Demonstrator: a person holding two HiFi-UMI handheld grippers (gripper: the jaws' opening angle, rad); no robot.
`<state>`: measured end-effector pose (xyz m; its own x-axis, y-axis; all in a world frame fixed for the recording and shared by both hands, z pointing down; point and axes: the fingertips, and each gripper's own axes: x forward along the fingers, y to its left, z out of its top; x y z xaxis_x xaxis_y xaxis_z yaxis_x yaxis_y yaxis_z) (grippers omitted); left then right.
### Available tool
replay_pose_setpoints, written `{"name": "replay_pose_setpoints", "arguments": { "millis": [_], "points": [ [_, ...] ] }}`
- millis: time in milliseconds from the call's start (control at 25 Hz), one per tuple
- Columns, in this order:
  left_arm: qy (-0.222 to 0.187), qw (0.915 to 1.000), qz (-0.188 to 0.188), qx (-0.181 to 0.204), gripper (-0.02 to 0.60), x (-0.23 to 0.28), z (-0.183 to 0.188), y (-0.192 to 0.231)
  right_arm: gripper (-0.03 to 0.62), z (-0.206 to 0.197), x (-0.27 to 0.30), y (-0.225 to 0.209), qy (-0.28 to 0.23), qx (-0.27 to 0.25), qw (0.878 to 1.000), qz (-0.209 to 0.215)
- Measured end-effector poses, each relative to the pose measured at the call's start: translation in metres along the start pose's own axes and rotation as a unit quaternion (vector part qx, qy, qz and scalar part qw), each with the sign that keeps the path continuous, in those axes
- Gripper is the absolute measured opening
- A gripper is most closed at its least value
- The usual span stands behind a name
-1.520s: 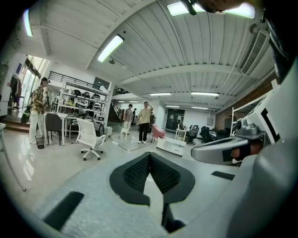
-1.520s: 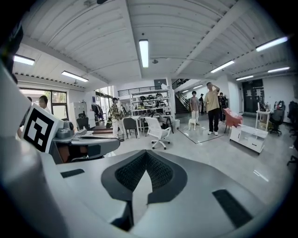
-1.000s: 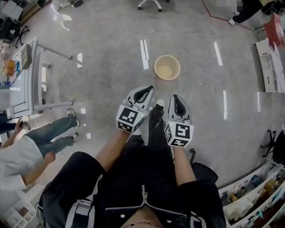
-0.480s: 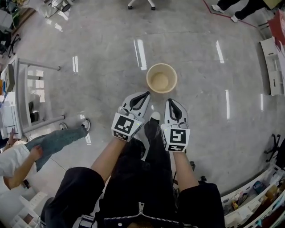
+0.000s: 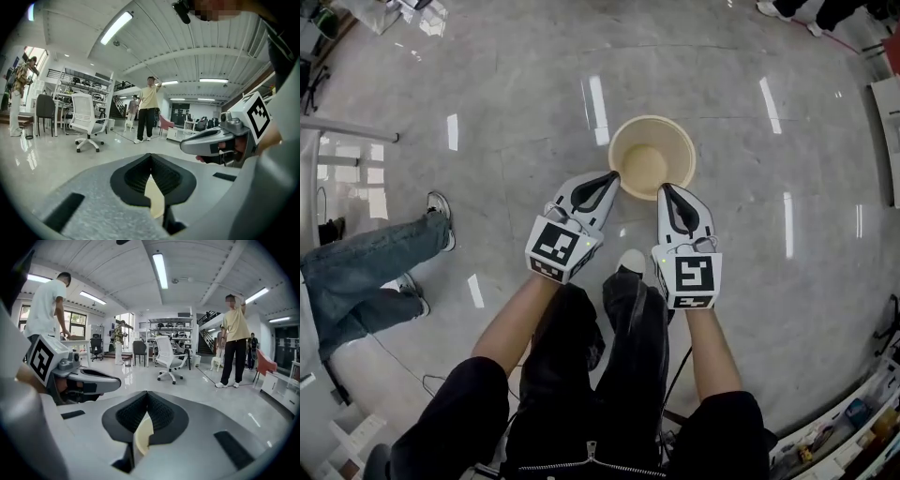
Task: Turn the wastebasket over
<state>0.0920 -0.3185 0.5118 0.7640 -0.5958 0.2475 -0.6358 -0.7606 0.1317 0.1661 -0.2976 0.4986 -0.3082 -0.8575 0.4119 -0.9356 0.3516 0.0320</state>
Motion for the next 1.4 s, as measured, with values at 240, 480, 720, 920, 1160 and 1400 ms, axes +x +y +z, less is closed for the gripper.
{"name": "replay_pose_setpoints", "arguments": {
  "millis": [240, 480, 720, 920, 1160, 1400],
  "points": [
    [-0.012, 0.9998, -0.002, 0.016, 0.005, 0.031, -0.108, 0.030, 0.009, -0.107, 0.058, 0.002, 0.009, -0.046, 0.999, 0.021],
    [-0.013, 0.9997, -0.003, 0.019, 0.006, 0.041, -0.196, 0.049, 0.012, -0.214, 0.099, 0.020, 0.074, -0.110, 0.988, 0.075],
    [-0.010, 0.9997, 0.005, 0.020, 0.006, 0.034, -0.255, 0.071, 0.114, -0.289, 0.137, 0.037, 0.149, -0.215, 0.961, 0.092],
    [0.001, 0.9998, 0.016, 0.013, 0.006, 0.017, -0.283, 0.081, 0.114, -0.330, 0.163, 0.044, 0.201, -0.364, 0.907, 0.062],
    [0.008, 0.9996, 0.025, 0.013, 0.006, 0.002, -0.299, 0.094, 0.107, -0.334, 0.185, 0.035, 0.213, -0.401, 0.890, 0.026],
    [0.013, 0.9993, 0.034, 0.000, 0.006, -0.003, -0.318, 0.102, 0.054, -0.335, 0.186, 0.042, 0.207, -0.410, 0.888, 0.032]
  ]
}}
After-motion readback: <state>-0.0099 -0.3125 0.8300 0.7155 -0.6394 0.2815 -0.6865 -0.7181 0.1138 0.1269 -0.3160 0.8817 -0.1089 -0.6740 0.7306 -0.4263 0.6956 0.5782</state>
